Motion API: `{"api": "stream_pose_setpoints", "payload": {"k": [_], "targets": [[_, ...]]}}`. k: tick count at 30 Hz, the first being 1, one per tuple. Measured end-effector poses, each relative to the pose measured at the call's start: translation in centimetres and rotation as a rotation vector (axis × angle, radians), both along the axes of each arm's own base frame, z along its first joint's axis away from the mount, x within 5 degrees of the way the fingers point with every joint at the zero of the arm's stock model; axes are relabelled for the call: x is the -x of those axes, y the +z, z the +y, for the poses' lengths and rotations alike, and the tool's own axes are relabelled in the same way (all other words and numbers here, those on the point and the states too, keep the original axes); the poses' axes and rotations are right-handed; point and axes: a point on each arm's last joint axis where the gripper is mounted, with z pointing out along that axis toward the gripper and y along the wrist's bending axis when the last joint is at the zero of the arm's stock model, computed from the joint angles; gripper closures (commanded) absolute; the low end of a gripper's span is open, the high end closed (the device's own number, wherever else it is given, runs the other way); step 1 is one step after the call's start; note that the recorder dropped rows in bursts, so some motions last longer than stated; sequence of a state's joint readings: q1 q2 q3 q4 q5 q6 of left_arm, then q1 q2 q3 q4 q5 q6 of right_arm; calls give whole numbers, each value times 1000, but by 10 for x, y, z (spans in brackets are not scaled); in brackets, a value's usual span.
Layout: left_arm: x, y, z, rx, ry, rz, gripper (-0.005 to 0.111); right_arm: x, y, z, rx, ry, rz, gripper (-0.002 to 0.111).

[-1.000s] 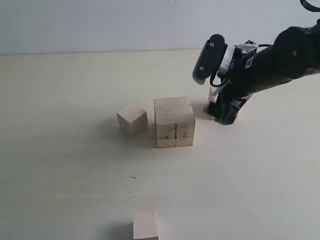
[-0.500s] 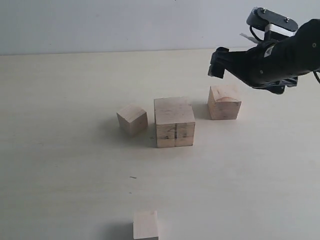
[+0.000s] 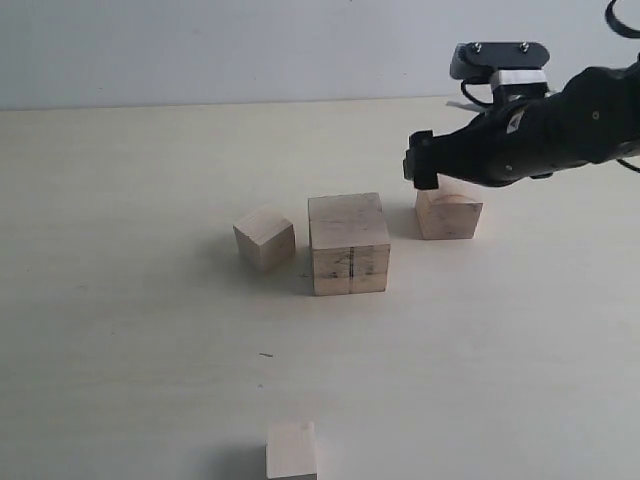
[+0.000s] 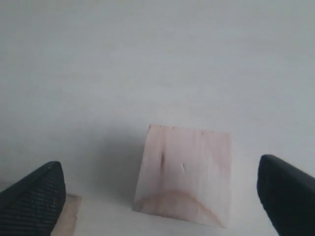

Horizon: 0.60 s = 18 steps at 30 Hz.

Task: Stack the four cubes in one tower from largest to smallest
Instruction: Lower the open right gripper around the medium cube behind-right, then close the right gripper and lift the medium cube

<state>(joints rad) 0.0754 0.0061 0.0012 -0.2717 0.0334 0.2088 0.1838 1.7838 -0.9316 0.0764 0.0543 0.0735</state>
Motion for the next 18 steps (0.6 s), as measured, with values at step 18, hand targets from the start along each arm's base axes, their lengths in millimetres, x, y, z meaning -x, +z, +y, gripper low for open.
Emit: {"api": "stream_pose_setpoints", "payload": {"k": [18], "targets": [[0,0,0,0,0,0,107,-9,-37,1,15,2,26,21]]}}
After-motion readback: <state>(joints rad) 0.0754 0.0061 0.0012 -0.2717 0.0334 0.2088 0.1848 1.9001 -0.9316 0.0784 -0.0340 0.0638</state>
